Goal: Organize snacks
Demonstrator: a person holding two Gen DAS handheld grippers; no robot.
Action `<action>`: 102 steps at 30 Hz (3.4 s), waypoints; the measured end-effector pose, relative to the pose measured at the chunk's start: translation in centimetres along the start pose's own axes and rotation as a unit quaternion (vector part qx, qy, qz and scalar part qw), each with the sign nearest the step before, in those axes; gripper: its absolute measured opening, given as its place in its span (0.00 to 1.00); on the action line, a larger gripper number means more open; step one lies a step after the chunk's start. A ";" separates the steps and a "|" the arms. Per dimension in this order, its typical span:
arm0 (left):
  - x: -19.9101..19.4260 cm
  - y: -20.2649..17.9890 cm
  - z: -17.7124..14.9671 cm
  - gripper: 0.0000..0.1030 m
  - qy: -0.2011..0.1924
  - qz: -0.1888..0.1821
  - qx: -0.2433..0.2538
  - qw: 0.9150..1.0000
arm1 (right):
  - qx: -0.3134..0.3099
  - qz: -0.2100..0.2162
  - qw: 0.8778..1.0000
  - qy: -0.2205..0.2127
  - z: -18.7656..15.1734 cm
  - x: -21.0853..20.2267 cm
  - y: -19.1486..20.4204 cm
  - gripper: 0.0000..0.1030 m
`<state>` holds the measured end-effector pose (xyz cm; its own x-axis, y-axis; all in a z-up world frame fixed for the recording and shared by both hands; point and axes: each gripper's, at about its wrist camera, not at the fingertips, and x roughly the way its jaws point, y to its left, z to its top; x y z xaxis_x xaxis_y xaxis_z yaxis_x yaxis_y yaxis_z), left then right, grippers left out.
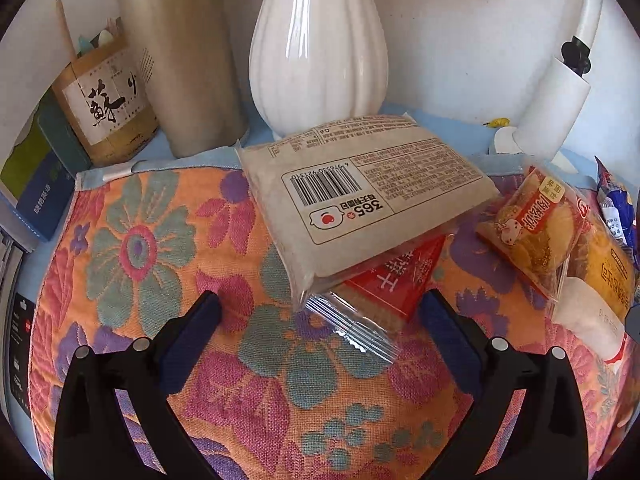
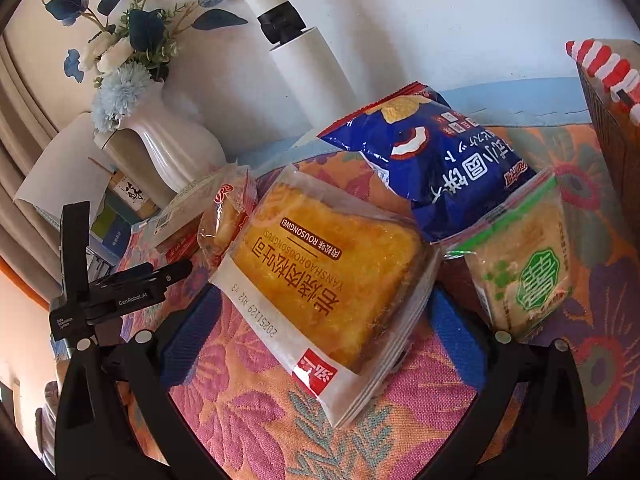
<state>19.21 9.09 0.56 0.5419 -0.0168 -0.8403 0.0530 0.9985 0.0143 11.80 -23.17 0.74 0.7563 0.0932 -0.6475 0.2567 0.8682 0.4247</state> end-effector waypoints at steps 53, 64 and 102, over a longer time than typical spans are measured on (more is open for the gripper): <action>-4.3 -1.7 -5.2 0.95 -0.001 -0.015 0.029 0.999 | -0.304 -0.047 0.945 0.110 -5.2 1.5 8.8 0.97; -3.9 -1.4 -4.8 0.95 0.000 -0.017 0.029 0.999 | -0.301 -0.045 0.946 0.111 -5.1 1.2 8.7 0.97; -4.1 -1.3 -4.6 0.95 0.000 -0.020 0.029 0.999 | -0.299 -0.045 0.947 0.110 -5.0 1.1 8.7 0.97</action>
<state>13.04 8.12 1.49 0.5376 -0.0574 -0.8413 0.1230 0.9923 0.0109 11.84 -13.04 0.57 0.5874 0.0477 -0.8079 -0.1216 0.9921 -0.0297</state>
